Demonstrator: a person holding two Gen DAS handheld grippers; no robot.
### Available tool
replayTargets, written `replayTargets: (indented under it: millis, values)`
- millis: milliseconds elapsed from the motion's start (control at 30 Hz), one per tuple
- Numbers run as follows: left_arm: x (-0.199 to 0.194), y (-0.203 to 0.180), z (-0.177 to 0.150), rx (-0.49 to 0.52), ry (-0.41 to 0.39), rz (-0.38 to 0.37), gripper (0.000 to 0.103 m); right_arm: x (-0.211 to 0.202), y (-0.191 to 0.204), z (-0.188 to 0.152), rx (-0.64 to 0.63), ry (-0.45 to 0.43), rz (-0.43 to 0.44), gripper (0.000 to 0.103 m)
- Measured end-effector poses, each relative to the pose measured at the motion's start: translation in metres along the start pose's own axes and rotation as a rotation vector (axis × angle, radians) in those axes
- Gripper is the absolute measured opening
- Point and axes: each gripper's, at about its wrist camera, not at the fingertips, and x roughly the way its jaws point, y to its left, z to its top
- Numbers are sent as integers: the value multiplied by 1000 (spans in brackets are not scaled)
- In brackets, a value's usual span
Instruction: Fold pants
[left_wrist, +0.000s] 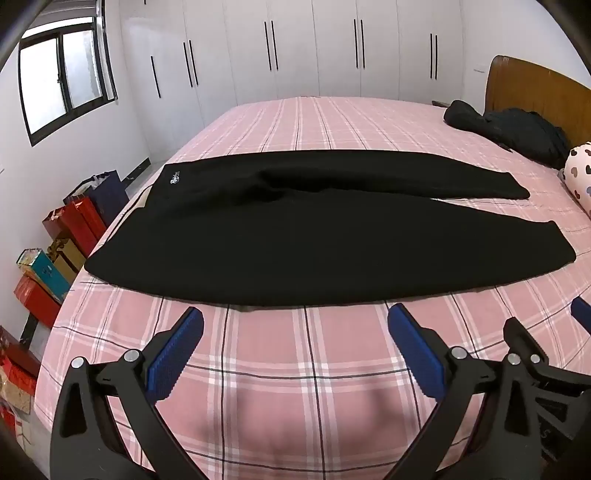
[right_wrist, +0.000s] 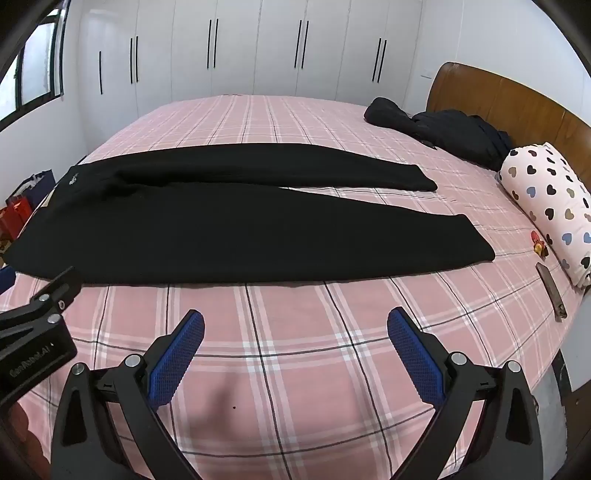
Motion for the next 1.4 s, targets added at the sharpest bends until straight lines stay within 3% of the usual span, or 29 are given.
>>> replayTargets:
  millis: [1400]
  values:
    - [14,-1,-10,20,39,23,98,4,-1,0,-27,-1,-7,98]
